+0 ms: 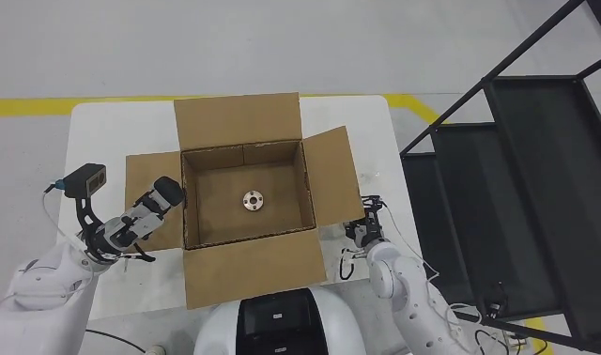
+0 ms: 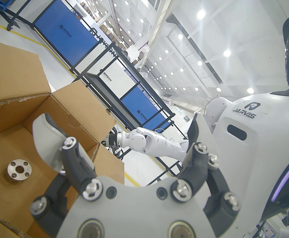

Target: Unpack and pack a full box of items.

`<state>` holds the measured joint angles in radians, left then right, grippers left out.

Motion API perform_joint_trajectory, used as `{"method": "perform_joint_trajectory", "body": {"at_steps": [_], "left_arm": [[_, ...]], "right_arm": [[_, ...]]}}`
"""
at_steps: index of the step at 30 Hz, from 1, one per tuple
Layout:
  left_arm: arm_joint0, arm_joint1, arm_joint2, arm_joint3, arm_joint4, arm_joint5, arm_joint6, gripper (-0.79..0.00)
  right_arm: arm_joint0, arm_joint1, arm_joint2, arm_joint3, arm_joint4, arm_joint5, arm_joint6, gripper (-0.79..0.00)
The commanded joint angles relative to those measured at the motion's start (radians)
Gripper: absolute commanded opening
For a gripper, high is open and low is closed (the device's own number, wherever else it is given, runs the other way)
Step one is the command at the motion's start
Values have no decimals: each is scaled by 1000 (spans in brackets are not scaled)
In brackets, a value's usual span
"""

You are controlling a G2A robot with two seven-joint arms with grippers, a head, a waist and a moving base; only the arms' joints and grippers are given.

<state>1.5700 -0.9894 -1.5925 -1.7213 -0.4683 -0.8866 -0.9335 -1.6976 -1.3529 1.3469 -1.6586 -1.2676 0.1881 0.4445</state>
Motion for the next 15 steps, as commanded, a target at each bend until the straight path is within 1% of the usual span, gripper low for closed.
{"method": "perform_joint_trajectory", "body": {"at_steps": [1, 3, 6, 11, 15], "left_arm": [[0, 0, 0, 0, 0, 0, 0, 0], [0, 0, 0, 0, 0, 0, 0, 0], [0, 0, 0, 0, 0, 0, 0, 0], [0, 0, 0, 0, 0, 0, 0, 0], [0, 0, 0, 0, 0, 0, 0, 0]], "right_arm": [[-6, 1, 0, 0, -5, 3, 1, -785], [-21, 2, 3, -19, -23, 14, 6, -785], [-67, 6, 19, -87, -32, 24, -6, -785], [-228, 15, 71, -297, -89, 66, -82, -785], [-356, 15, 91, -443, -153, 155, -181, -785]]}}
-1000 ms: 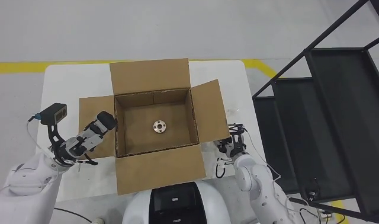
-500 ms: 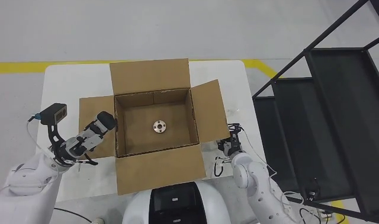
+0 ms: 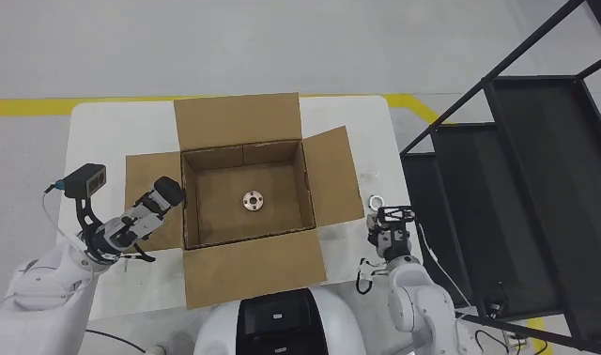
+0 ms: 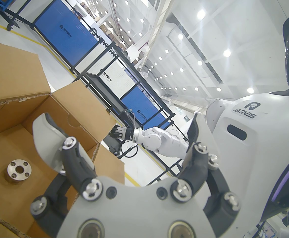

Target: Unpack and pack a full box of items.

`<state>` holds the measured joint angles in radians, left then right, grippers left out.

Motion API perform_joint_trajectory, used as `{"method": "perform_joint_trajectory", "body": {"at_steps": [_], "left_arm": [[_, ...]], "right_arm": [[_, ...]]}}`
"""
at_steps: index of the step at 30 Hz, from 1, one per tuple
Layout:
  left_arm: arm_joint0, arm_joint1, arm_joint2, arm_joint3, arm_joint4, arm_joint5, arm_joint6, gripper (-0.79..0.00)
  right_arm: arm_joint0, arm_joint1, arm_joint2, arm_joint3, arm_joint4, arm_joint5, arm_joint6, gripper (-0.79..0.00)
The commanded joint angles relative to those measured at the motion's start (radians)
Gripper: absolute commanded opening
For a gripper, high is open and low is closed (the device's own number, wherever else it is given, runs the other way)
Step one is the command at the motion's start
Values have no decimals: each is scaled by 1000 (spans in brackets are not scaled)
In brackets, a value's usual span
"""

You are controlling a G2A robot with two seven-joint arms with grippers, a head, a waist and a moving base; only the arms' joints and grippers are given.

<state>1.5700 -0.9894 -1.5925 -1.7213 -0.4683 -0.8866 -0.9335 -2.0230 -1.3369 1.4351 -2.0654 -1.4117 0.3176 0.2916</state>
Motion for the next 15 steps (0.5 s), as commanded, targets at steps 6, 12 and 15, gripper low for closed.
{"method": "perform_joint_trajectory", "body": {"at_steps": [6, 12, 15], "left_arm": [[0, 0, 0, 0, 0, 0, 0, 0], [0, 0, 0, 0, 0, 0, 0, 0], [0, 0, 0, 0, 0, 0, 0, 0]], "right_arm": [[-153, -6, -11, -193, -72, 126, -198, -785], [-158, -5, -71, -285, -137, 62, -314, -785], [-87, -4, -129, -285, -182, -30, -303, -785]]}}
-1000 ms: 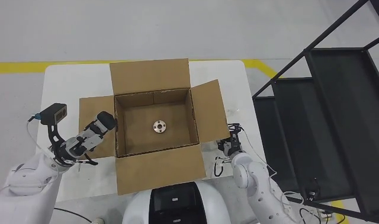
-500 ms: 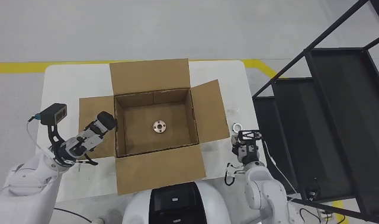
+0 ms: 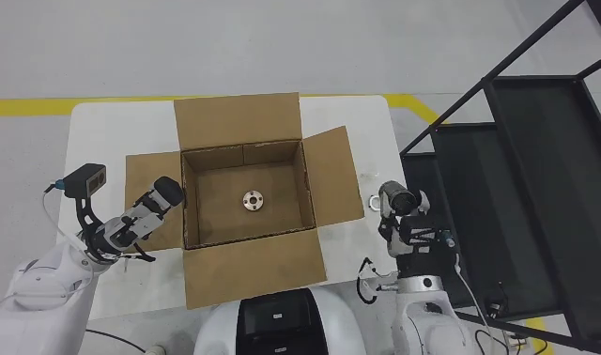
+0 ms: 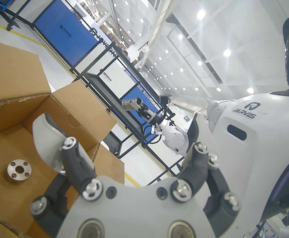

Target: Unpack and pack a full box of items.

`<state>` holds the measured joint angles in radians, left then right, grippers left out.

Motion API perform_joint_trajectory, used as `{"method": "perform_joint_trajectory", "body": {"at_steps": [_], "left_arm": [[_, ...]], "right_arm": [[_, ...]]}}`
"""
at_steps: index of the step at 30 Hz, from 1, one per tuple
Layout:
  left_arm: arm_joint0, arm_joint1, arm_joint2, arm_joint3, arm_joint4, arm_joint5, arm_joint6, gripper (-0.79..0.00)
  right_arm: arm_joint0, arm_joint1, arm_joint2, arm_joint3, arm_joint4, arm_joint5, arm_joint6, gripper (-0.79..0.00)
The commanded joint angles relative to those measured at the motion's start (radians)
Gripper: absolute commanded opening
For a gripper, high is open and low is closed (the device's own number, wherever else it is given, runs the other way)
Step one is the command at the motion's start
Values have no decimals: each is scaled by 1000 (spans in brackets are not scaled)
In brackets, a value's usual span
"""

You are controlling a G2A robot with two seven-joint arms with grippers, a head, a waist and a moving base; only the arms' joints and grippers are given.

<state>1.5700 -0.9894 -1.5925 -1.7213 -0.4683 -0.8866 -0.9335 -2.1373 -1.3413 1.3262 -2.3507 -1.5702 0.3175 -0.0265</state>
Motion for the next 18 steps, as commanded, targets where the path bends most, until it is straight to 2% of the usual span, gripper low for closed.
{"method": "perform_joint_trajectory", "body": {"at_steps": [1, 2, 6, 8, 10, 13, 18], "left_arm": [[0, 0, 0, 0, 0, 0, 0, 0], [0, 0, 0, 0, 0, 0, 0, 0], [0, 0, 0, 0, 0, 0, 0, 0], [0, 0, 0, 0, 0, 0, 0, 0], [0, 0, 0, 0, 0, 0, 0, 0], [0, 0, 0, 0, 0, 0, 0, 0], [0, 0, 0, 0, 0, 0, 0, 0]], "right_arm": [[56, 0, -47, 1, -50, -54, 34, -785], [87, 0, -87, 1, -76, -99, 62, -785], [236, -10, -217, 27, -221, -160, 255, -785], [325, -22, -303, 61, -202, -207, 350, -785], [425, -33, -354, 120, -265, -230, 466, -785], [544, -57, -434, 206, -256, -229, 582, -785], [683, -90, -466, 343, -151, -181, 656, -785]]}}
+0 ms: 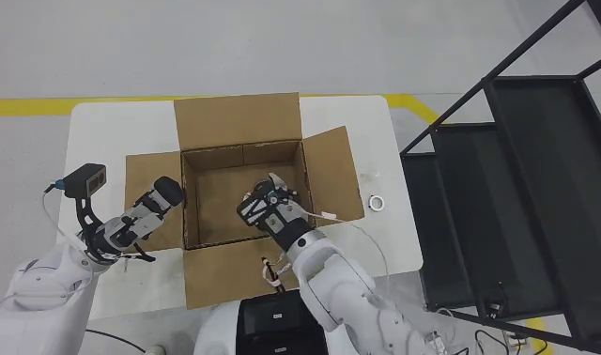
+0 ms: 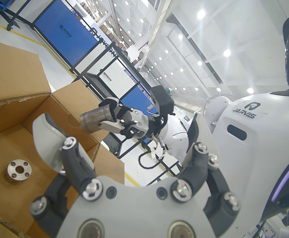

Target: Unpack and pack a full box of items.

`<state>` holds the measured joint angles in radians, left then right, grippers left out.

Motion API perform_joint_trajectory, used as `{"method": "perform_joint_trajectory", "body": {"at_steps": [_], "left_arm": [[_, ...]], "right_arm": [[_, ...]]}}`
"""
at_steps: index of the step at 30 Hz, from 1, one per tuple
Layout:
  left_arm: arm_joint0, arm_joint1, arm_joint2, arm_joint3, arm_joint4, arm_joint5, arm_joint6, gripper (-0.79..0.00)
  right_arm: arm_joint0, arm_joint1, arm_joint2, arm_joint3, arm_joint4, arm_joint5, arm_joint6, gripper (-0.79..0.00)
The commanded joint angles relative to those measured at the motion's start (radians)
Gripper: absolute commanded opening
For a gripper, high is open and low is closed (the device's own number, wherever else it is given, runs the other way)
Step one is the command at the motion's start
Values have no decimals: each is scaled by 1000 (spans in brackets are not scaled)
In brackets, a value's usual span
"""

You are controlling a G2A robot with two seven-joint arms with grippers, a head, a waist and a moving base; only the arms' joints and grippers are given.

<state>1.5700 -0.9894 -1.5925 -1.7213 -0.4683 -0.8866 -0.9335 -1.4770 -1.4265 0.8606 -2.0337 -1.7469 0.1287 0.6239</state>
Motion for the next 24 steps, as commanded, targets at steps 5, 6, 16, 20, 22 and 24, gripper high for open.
{"method": "perform_joint_trajectory", "body": {"at_steps": [5, 6, 16, 20, 22, 24], "left_arm": [[0, 0, 0, 0, 0, 0, 0, 0], [0, 0, 0, 0, 0, 0, 0, 0], [-5, 0, -2, -4, 14, 27, 15, 0], [-54, 4, -14, 28, 48, 98, 26, 0], [-86, 6, -18, 69, 52, 135, 26, 0], [-116, 7, -14, 108, 53, 165, 17, 0]], "right_arm": [[51, -10, 6, 67, 52, 13, 19, -785], [51, -10, 6, 67, 52, 13, 19, -785], [51, -10, 6, 67, 52, 13, 19, -785], [62, -12, 15, 88, 69, 5, -4, -785], [101, -16, 23, 139, 78, -5, -3, -785], [148, -26, 22, 194, 141, -16, -18, -785]]}}
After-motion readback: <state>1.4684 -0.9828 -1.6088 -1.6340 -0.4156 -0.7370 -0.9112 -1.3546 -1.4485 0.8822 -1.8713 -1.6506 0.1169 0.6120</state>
